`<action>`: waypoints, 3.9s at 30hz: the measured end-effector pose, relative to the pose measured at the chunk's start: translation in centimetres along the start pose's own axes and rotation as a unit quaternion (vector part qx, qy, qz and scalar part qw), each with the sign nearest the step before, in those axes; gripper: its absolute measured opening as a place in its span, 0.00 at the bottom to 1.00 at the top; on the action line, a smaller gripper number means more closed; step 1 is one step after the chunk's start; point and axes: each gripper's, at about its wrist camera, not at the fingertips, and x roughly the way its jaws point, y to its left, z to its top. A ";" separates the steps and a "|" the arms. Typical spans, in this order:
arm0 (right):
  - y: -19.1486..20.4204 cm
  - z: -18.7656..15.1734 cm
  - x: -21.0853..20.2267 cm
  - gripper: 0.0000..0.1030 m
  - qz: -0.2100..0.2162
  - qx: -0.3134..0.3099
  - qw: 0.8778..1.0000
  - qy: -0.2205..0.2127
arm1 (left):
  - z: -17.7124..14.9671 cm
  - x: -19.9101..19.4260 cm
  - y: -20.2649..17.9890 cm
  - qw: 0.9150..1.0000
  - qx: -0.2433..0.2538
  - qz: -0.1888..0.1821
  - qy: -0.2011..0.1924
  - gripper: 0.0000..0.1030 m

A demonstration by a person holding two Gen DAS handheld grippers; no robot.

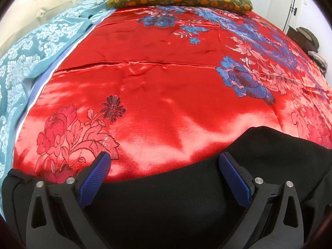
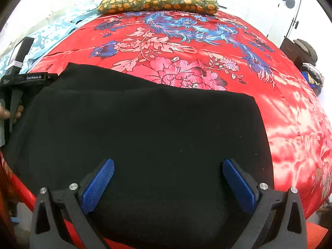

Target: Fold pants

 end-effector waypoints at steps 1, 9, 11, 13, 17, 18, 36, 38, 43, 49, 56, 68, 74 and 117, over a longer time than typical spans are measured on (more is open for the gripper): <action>0.0 0.0 0.0 1.00 0.000 0.000 1.000 0.001 | 0.0 0.0 0.0 1.000 -0.001 0.000 0.001 1.00; -0.3 0.5 0.3 1.00 0.007 -0.003 1.000 0.023 | 1.3 -2.9 2.4 0.999 -0.023 -0.016 0.031 0.98; -0.3 0.6 0.3 1.00 0.009 -0.006 1.000 0.024 | 1.7 -6.1 4.5 0.999 -0.034 -0.036 0.004 0.98; -0.3 0.7 0.2 1.00 0.010 -0.006 1.000 0.024 | 1.9 -9.5 7.1 0.997 -0.039 -0.059 -0.017 0.99; -0.3 0.8 -0.4 1.00 0.018 -0.008 1.000 0.020 | 0.3 -14.3 14.2 0.995 -0.059 -0.085 -0.013 0.99; -0.2 0.8 -0.8 1.00 0.023 -0.008 1.000 0.013 | -0.4 -14.7 15.9 0.994 -0.071 -0.085 -0.005 0.99; -3.9 0.9 -8.1 1.00 0.026 0.045 0.993 -0.106 | -8.7 -6.1 17.0 0.971 -0.131 -0.149 0.134 1.00; -4.2 1.0 -8.2 1.00 0.032 0.053 0.992 -0.109 | -8.7 -5.8 17.0 0.971 -0.127 -0.150 0.133 1.00; -3.7 0.9 -8.1 1.00 0.043 0.044 0.992 -0.107 | -8.3 -5.4 17.1 0.968 -0.133 -0.162 0.141 1.00; -3.6 0.8 -8.0 1.00 0.049 0.045 0.992 -0.108 | -7.3 -6.3 18.5 0.948 -0.195 -0.193 0.159 0.32; -4.8 0.6 -8.2 1.00 0.062 0.071 0.989 -0.118 | -7.0 -11.6 17.7 0.916 -0.282 -0.267 0.102 0.19; -10.4 0.2 -11.0 1.00 0.092 0.166 0.966 -0.174 | -4.4 -21.3 3.9 0.852 -0.292 -0.433 0.041 0.19; -14.2 -1.0 -11.6 1.00 0.093 0.212 0.956 -0.181 | -2.8 -19.0 -8.8 0.891 -0.201 -0.402 0.065 0.20; -1.8 -2.2 -6.4 0.57 0.230 0.084 0.968 0.059 | -11.5 -17.1 -7.0 0.993 -0.030 -0.115 -0.012 0.87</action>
